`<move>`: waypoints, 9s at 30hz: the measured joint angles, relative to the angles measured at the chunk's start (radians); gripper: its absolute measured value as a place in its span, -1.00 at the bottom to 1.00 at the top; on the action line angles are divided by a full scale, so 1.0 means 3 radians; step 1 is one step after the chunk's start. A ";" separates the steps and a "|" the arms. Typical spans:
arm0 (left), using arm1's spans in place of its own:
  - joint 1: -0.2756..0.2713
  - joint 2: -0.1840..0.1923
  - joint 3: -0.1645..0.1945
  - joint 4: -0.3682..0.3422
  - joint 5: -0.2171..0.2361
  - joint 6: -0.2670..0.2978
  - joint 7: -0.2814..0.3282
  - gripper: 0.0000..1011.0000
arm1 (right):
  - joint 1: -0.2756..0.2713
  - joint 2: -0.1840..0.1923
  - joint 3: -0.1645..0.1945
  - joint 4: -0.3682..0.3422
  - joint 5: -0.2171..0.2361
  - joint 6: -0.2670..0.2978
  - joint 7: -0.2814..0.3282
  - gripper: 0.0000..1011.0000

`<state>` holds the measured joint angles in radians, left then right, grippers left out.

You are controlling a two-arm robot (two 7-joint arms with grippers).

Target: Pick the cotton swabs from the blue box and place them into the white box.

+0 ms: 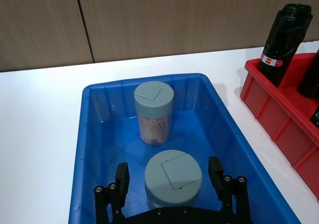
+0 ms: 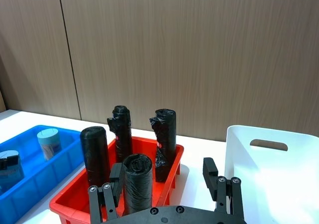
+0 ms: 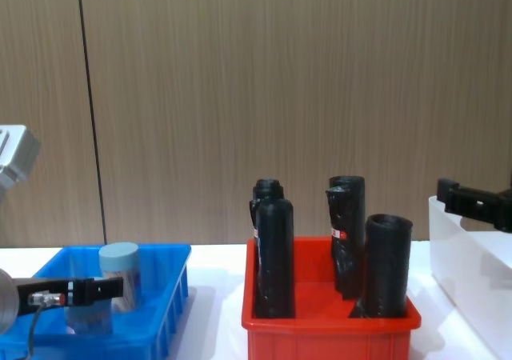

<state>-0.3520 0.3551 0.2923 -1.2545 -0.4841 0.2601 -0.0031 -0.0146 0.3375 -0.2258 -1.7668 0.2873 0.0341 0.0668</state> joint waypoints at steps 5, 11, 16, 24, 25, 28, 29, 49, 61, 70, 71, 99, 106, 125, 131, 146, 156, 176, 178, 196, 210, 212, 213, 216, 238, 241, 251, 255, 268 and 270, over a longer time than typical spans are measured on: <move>-0.0034 -0.0019 -0.0002 0.0068 -0.0009 0.0010 -0.0063 0.99 | 0.0000 0.0000 0.0000 0.0000 0.0000 0.0000 0.0000 0.98; -0.0053 -0.0032 -0.0003 0.0109 -0.0013 0.0021 -0.0094 0.96 | 0.0000 0.0000 0.0000 0.0000 0.0000 0.0000 0.0000 0.98; -0.0053 -0.0037 -0.0005 0.0115 -0.0013 0.0025 -0.0096 0.67 | 0.0000 0.0000 0.0000 0.0000 0.0000 0.0000 0.0000 0.98; -0.0028 -0.0034 -0.0007 0.0064 0.0034 0.0020 -0.0059 0.32 | 0.0000 0.0000 0.0000 0.0000 0.0000 0.0000 0.0000 0.98; -0.0024 -0.0033 -0.0007 0.0054 0.0042 0.0015 -0.0054 0.32 | 0.0000 0.0000 0.0000 0.0000 0.0000 0.0000 0.0000 0.98; -0.0006 -0.0024 -0.0006 0.0003 0.0086 -0.0012 -0.0031 0.32 | 0.0000 0.0000 0.0000 0.0000 0.0000 0.0000 0.0000 0.98; -0.0002 -0.0022 -0.0006 -0.0013 0.0101 -0.0022 -0.0028 0.32 | 0.0000 0.0000 0.0000 0.0000 0.0000 0.0000 0.0000 0.98; 0.0076 0.0098 -0.0003 -0.0526 0.0483 -0.0193 -0.0456 0.32 | 0.0000 0.0000 0.0000 0.0000 0.0000 0.0000 0.0000 0.98; 0.0054 0.0139 0.0004 -0.0661 0.0537 -0.0264 -0.0966 0.32 | 0.0000 0.0000 0.0000 0.0000 0.0000 0.0000 0.0000 0.98; 0.0003 0.0143 0.0021 -0.0690 0.0511 -0.0325 -0.1407 0.32 | 0.0000 0.0000 0.0000 0.0000 0.0000 0.0000 0.0000 0.98; -0.0008 0.0141 0.0026 -0.0690 0.0499 -0.0334 -0.1482 0.32 | 0.0000 0.0000 0.0000 0.0000 0.0000 0.0000 0.0000 0.98; -0.0285 -0.0015 0.0159 -0.0438 0.0091 -0.0402 -0.2861 0.32 | 0.0000 0.0000 0.0000 0.0000 0.0000 0.0000 0.0000 0.98; -0.0317 -0.0032 0.0193 -0.0412 0.0025 -0.0335 -0.3026 0.32 | 0.0000 0.0000 0.0000 0.0000 0.0000 0.0000 0.0000 0.98; -0.0336 -0.0019 0.0241 -0.0411 -0.0030 -0.0227 -0.3125 0.32 | 0.0000 0.0000 0.0001 0.0000 0.0000 -0.0002 0.0011 0.98; -0.0338 -0.0017 0.0247 -0.0412 -0.0039 -0.0218 -0.3130 0.32 | 0.0006 0.0020 0.0007 0.0000 -0.0007 -0.0005 0.0105 0.98; -0.0343 -0.0013 0.0252 -0.0408 -0.0047 -0.0208 -0.3135 0.32 | 0.0069 0.0169 0.0055 -0.0011 -0.0009 0.0128 0.0679 0.98; -0.0343 -0.0011 0.0255 -0.0407 -0.0050 -0.0205 -0.3136 0.32 | 0.0158 0.0313 0.0103 0.0000 0.0054 0.0257 0.1220 0.98; -0.0343 -0.0011 0.0254 -0.0408 -0.0051 -0.0204 -0.3136 0.32 | 0.0484 0.0411 0.0057 0.0158 0.0091 0.0427 0.2340 0.98; -0.0343 -0.0011 0.0254 -0.0408 -0.0051 -0.0204 -0.3136 0.32 | 0.0543 0.0385 0.0027 0.0196 0.0061 0.0438 0.2440 0.98; -0.0343 -0.0011 0.0254 -0.0408 -0.0050 -0.0204 -0.3135 0.32 | 0.0904 0.0171 -0.0183 0.0487 -0.0272 0.0401 0.2751 0.98; -0.0343 -0.0011 0.0255 -0.0408 -0.0051 -0.0204 -0.3136 0.32 | 0.1064 0.0046 -0.0311 0.0668 -0.0563 0.0334 0.2677 0.98; -0.0343 -0.0012 0.0255 -0.0408 -0.0051 -0.0204 -0.3136 0.32 | 0.1081 0.0035 -0.0325 0.0693 -0.0597 0.0327 0.2664 0.98; -0.0343 -0.0011 0.0255 -0.0408 -0.0051 -0.0204 -0.3136 0.32 | 0.1087 0.0032 -0.0330 0.0701 -0.0608 0.0325 0.2661 0.98; -0.0343 -0.0011 0.0254 -0.0408 -0.0051 -0.0204 -0.3136 0.32 | 0.1109 0.0018 -0.0347 0.0735 -0.0641 0.0323 0.2654 0.98; -0.0343 -0.0011 0.0254 -0.0408 -0.0050 -0.0204 -0.3135 0.32 | 0.1226 -0.0016 -0.0395 0.0875 -0.0604 0.0414 0.2653 0.28; -0.0343 -0.0011 0.0254 -0.0408 -0.0051 -0.0204 -0.3134 0.32 | 0.1235 -0.0015 -0.0398 0.0885 -0.0589 0.0419 0.2664 0.28; -0.0343 -0.0012 0.0259 -0.0408 -0.0052 -0.0201 -0.3141 0.68 | 0.1250 0.0004 -0.0405 0.0894 -0.0546 0.0420 0.2677 0.28; -0.0343 -0.0011 0.0259 -0.0408 -0.0052 -0.0201 -0.3141 0.91 | 0.1242 0.0032 -0.0398 0.0888 -0.0506 0.0409 0.2678 0.28; -0.0343 -0.0011 0.0255 -0.0408 -0.0050 -0.0203 -0.3141 0.99 | 0.1113 0.0232 -0.0287 0.0784 -0.0312 0.0364 0.2547 0.28; -0.0343 -0.0011 0.0255 -0.0408 -0.0050 -0.0203 -0.3141 0.99 | 0.1092 0.0264 -0.0265 0.0769 -0.0283 0.0357 0.2517 0.28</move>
<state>-0.4548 0.3517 0.3686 -1.3768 -0.4993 0.1991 -0.9454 0.3129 0.4167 -0.3054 -1.5361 0.2023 0.1412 0.8218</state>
